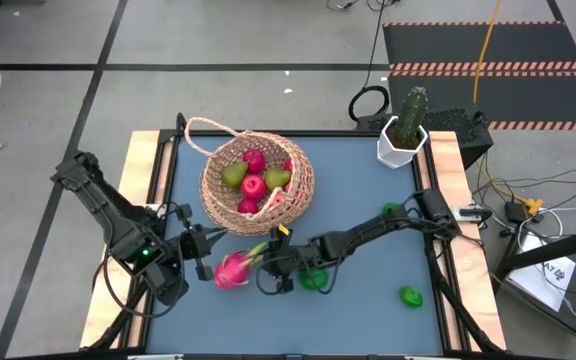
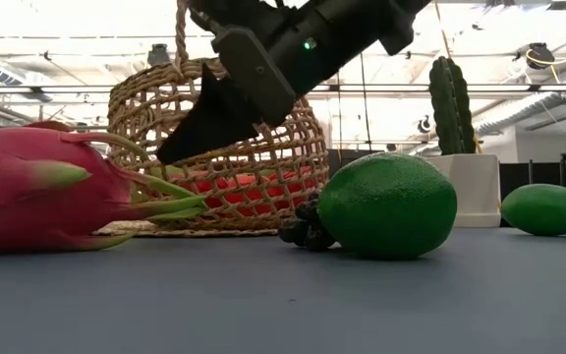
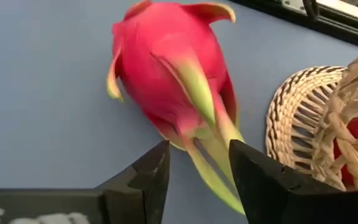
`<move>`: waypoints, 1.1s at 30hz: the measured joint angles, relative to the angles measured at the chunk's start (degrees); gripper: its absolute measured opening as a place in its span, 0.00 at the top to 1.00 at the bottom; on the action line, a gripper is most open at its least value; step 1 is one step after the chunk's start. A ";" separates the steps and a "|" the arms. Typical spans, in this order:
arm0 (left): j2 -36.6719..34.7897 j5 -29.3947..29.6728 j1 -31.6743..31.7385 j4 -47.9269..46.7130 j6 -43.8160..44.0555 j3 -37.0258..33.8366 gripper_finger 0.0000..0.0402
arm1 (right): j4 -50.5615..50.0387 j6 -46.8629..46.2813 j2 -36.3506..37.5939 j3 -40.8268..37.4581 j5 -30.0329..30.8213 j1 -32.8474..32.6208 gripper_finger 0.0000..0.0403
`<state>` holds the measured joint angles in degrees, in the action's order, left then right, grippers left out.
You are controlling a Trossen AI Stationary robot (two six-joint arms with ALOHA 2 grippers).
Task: Build produce basket
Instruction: Put the pink dragon fruit into the basket
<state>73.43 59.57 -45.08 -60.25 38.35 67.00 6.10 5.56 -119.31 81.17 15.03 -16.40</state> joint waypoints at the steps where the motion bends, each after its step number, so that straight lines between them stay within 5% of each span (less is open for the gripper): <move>1: 0.00 0.00 0.00 0.00 -0.30 0.00 0.91 | -0.31 0.41 0.00 0.00 0.00 0.06 0.61; 10: 0.00 0.02 0.00 0.03 -0.36 0.00 0.91 | 4.74 10.26 -4.19 0.01 -1.64 0.25 0.61; 22: 0.00 0.02 0.00 0.04 -1.16 0.00 0.91 | 5.16 13.72 -6.38 0.00 4.29 1.16 0.62; 33: 0.00 0.02 0.00 0.05 -1.14 0.00 0.91 | 5.36 15.08 -6.38 0.00 2.77 1.22 0.95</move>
<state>73.43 59.59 -45.08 -60.20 37.21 67.00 11.47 20.64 -125.69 81.17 17.79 -15.18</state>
